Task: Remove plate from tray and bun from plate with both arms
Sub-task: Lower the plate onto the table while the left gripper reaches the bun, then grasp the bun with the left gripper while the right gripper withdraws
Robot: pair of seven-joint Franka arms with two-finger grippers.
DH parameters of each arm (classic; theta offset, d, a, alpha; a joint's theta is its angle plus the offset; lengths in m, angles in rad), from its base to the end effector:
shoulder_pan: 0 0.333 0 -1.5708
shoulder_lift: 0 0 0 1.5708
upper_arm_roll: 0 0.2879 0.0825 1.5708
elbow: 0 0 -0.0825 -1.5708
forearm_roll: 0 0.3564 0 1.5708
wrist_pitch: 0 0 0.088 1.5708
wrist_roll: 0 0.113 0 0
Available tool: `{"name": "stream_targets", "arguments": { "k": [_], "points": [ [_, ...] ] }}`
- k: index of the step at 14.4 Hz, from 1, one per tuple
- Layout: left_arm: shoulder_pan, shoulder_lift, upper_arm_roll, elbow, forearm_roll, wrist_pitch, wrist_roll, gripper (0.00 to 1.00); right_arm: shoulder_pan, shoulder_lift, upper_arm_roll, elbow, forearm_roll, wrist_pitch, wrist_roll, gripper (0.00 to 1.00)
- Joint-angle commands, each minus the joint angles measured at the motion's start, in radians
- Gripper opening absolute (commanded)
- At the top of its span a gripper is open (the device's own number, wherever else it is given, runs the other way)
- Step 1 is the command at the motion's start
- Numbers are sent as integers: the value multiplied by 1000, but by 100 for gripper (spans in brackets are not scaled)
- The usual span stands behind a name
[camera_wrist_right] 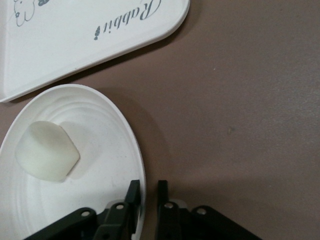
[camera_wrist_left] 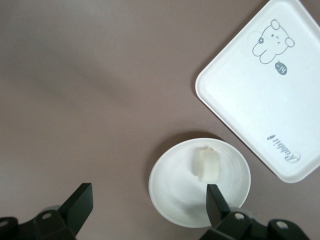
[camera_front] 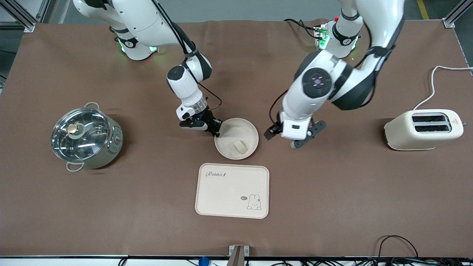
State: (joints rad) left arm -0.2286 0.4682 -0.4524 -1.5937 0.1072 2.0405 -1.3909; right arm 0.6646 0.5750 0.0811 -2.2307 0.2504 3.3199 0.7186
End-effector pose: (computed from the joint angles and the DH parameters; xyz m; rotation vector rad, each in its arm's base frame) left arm 0.5235 -0.3711 0.3673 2.8747 1.0619 -0.1135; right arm 0.4219 0.3541 0.1641 -2.6986 0.3466 -0.4683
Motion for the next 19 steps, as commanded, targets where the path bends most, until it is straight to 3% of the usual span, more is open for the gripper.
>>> {"name": "stream_targets", "arguments": {
  "k": [1, 6, 9, 10, 11, 15, 19],
  "points": [
    [-47, 107, 1, 84, 80, 32, -155, 100, 0, -79, 6, -46, 9, -31, 30, 70],
    [-127, 226, 3, 86, 202, 179, -357, 100, -32, -306, -6, -38, 9, -391, 24, 77],
    [-164, 288, 4, 95, 273, 223, -447, 100, -123, -432, -7, -21, 3, -651, -51, 91],
    [-182, 312, 7, 110, 284, 236, -456, 100, -166, -466, -7, -18, 1, -724, -94, 100],
    [-201, 332, 32, 129, 288, 237, -485, 99, -210, -492, -7, -12, 0, -772, -135, 100],
    [-300, 388, 136, 161, 295, 303, -504, 92, -428, -523, -9, 119, -5, -1020, -281, 100],
    [-330, 409, 175, 163, 296, 372, -501, 85, -629, -535, -7, 317, -72, -1307, -430, 100]
  ]
}}
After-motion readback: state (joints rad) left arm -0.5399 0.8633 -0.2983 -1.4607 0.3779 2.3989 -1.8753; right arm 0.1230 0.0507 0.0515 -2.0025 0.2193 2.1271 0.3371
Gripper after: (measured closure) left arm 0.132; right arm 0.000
